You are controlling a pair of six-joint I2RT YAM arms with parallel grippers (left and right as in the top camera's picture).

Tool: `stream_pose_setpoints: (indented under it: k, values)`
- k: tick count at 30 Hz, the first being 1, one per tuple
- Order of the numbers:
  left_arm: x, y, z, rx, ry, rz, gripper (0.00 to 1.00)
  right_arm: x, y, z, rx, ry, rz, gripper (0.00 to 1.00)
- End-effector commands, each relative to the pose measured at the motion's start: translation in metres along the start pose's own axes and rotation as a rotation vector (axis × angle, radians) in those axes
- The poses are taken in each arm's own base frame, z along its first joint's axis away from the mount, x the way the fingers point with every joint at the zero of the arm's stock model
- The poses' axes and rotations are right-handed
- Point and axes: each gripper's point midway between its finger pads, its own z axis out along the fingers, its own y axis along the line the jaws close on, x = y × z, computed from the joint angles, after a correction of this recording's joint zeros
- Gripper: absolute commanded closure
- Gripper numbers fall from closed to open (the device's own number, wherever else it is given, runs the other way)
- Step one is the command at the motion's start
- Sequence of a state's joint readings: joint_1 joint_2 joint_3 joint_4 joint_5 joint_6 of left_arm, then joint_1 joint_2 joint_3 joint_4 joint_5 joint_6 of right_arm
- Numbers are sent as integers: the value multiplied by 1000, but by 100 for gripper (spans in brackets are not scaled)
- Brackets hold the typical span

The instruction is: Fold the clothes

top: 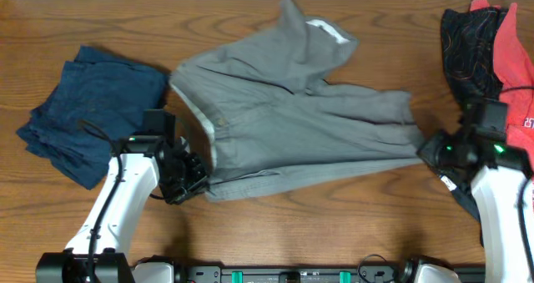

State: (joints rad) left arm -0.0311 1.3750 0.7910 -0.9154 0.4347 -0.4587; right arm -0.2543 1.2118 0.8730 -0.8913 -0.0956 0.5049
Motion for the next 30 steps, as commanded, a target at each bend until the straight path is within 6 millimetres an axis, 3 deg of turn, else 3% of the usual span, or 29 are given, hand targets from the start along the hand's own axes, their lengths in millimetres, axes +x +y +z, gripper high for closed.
stream_pose_setpoints:
  k: [1, 8, 13, 16, 18, 20, 21, 23, 27, 30]
  values:
    - [2, 9, 0, -54, -7, 23, 94, 0, -28, -8, 132, -23, 7, 99]
    - [24, 32, -3, -167, 76, 34, 94, 34, -46, 11, 199, 103, 1, 99]
    - [14, 39, -7, -198, 34, 25, 94, 56, -57, 10, 240, 186, 4, 99]
    - [2, 36, -12, -176, -6, 12, 94, 46, -50, 10, 209, 152, 3, 94]
    - [-5, 34, -14, -162, -30, 5, 94, 31, -30, 10, 118, 105, -23, 89]
    - [-9, 33, -15, -154, -46, 1, 94, 9, 9, 6, -71, 40, -137, 79]
    - [-10, 33, -16, -152, -50, -1, 94, -3, 29, 2, -165, -5, -193, 67]
    - [-11, 33, -16, -150, -54, -14, 94, -27, 64, -11, -322, -116, -300, 52]
    - [-11, 33, -15, -150, -53, -16, 94, -72, 103, -29, -457, -332, -372, 54]
    - [-14, 32, -15, -145, -63, -13, 94, -80, 128, -20, -504, -370, -427, 60]
